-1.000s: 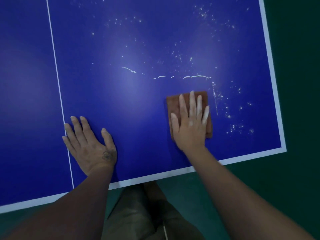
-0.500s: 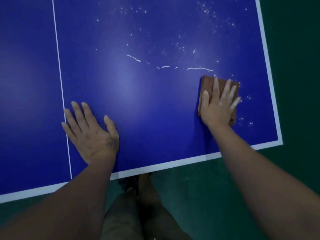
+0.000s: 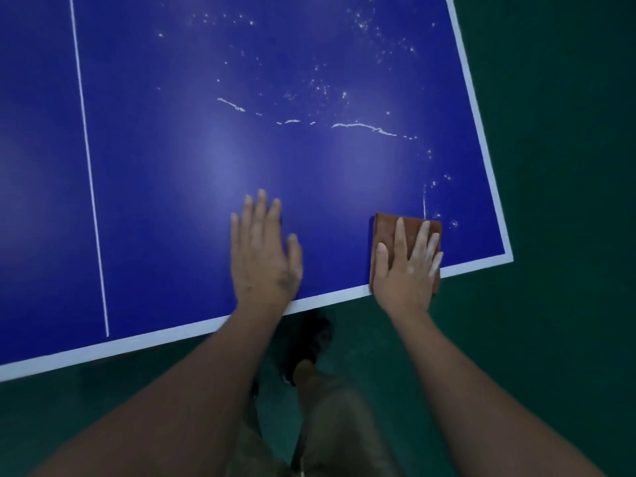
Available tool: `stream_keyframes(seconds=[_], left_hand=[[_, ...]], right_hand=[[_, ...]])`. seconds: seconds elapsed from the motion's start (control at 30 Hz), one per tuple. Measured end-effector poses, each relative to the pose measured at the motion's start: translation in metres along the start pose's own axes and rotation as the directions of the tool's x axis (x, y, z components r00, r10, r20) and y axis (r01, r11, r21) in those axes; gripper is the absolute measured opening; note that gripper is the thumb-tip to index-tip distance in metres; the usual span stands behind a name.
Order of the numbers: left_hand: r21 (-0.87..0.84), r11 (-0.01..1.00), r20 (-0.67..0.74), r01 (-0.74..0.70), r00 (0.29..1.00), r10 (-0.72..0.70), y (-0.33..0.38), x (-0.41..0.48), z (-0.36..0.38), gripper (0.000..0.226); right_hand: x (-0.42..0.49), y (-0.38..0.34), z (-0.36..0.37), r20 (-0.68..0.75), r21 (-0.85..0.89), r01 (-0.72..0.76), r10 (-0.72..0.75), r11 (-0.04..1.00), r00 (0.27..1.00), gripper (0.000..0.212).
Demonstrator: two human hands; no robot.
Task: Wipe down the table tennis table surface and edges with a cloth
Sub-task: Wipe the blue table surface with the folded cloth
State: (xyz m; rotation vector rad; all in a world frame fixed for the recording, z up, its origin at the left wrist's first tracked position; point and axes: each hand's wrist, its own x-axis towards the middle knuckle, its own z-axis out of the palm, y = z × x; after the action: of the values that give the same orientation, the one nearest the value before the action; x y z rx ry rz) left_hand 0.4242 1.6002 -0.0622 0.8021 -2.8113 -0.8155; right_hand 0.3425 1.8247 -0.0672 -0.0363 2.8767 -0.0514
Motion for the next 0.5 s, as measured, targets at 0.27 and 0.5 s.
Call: stream_keyframes(seconds=[0.27,0.5], left_hand=[[0.235,0.959,-0.014,0.160,0.987,-0.161,0.065,0.020,0.062,0.069],[0.377,0.907,-0.086,0.189,0.982,-0.169,0.066,0.023,0.085,0.074]], right_hand=[[0.110,0.014,-0.018,-0.112,0.043,0.059,-0.054,0.997,0.992,0.065],[0.194,0.017,-0.032,-0.106,0.057,0.206,-0.199,0.977,0.974,0.068]])
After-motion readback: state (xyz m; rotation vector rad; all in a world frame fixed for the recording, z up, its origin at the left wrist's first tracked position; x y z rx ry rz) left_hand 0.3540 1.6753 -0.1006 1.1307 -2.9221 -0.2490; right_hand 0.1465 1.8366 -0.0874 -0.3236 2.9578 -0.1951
